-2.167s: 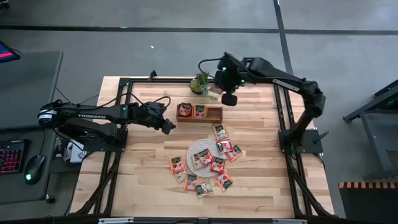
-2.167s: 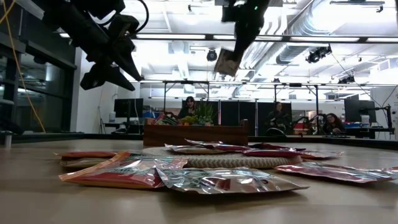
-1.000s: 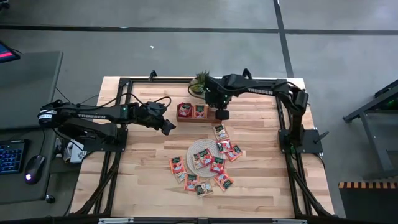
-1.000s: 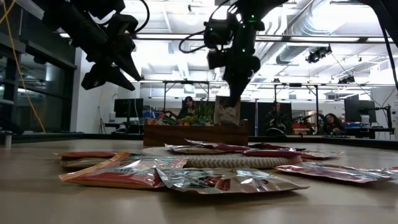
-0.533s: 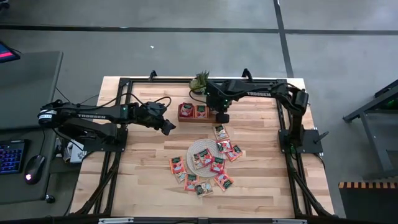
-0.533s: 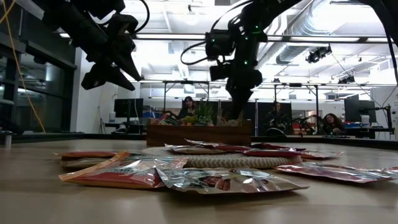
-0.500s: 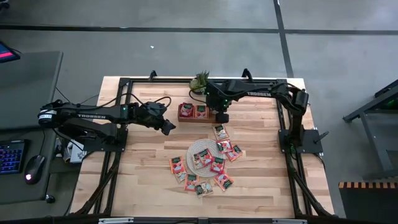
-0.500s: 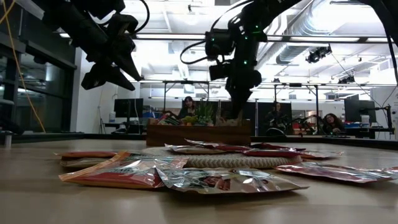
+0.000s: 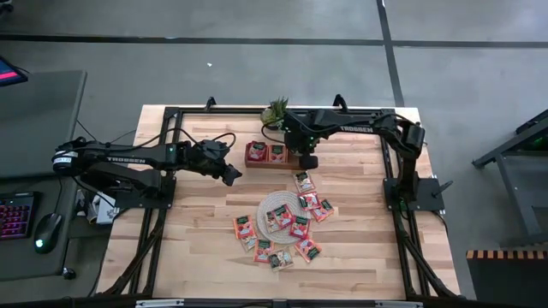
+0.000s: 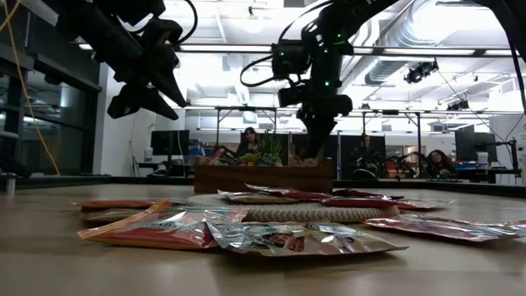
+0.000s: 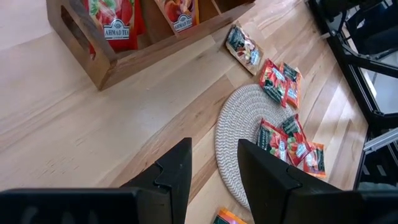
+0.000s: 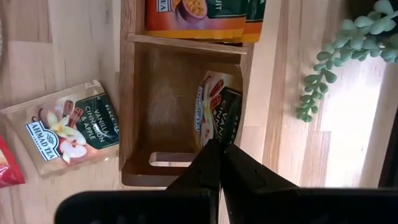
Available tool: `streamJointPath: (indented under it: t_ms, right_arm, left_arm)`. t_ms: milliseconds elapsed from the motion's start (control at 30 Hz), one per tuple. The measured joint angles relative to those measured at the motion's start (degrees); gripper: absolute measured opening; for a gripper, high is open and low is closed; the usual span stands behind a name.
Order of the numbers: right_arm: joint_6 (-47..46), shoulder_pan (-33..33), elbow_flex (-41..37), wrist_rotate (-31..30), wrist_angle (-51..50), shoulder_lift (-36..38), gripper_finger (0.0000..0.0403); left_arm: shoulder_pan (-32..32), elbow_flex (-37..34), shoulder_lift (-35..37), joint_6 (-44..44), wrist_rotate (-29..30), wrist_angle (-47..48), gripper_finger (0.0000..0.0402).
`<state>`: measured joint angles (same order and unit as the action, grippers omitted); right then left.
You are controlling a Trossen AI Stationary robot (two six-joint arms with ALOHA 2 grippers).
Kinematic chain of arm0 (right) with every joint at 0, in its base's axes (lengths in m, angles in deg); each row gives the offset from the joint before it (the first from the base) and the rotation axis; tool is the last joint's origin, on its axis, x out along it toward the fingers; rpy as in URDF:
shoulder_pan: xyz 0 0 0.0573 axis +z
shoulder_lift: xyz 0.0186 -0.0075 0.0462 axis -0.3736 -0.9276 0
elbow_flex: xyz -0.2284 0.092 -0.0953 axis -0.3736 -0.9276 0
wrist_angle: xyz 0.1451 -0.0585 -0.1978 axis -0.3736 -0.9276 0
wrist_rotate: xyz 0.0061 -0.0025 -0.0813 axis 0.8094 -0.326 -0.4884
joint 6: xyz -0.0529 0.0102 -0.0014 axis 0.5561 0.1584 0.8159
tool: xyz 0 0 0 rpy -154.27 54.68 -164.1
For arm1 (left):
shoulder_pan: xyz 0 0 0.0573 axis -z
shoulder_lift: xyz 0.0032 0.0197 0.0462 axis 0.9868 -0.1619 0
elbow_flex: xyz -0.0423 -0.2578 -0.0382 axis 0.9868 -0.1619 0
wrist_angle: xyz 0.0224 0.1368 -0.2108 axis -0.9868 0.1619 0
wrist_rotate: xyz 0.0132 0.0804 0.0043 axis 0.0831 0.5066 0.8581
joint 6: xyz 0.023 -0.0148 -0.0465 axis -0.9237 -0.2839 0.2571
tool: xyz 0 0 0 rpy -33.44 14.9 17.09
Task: Pick & Place Tea
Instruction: Put the light brown tea bag into the right section of the wooden organizer
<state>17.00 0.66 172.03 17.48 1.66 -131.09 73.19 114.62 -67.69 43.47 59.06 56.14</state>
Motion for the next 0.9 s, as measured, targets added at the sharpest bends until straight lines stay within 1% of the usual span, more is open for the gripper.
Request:
streamJointPath:
  t_ms: [133, 200, 467, 567, 733, 900]
  right_arm:
    - [0.46, 0.0, 0.0, 0.0, -0.08, 0.0, 0.0003]
    - [0.9, 0.0, 0.0, 0.0, -0.11, 0.0, 0.0013]
    - [0.89, 0.0, 0.0, 0.01, -0.16, 0.01, 0.01]
    - [0.82, 0.0, 0.0, -0.01, -0.06, 0.48, 0.0126]
    - [-1.3, -0.12, 0.08, -1.53, 1.3, 1.86, 0.0155]
    - [-2.8, -0.46, 0.09, -2.41, 1.64, 2.4, 0.0167]
  left_arm:
    - [-0.01, 0.0, 0.0, 0.0, 0.02, 0.0, 0.0129]
    - [0.0, 0.0, 0.0, 0.0, 0.02, 0.0, 0.0129]
    - [0.0, 0.0, 0.0, 0.02, 0.02, 0.0, 0.0129]
    - [-0.01, 0.0, 0.0, 0.02, 0.02, 0.0, 0.0129]
    - [-0.01, 0.0, 0.01, 0.04, 0.02, 0.0, 0.0129]
    - [0.0, 0.0, 0.0, 0.04, 0.02, 0.0, 0.0129]
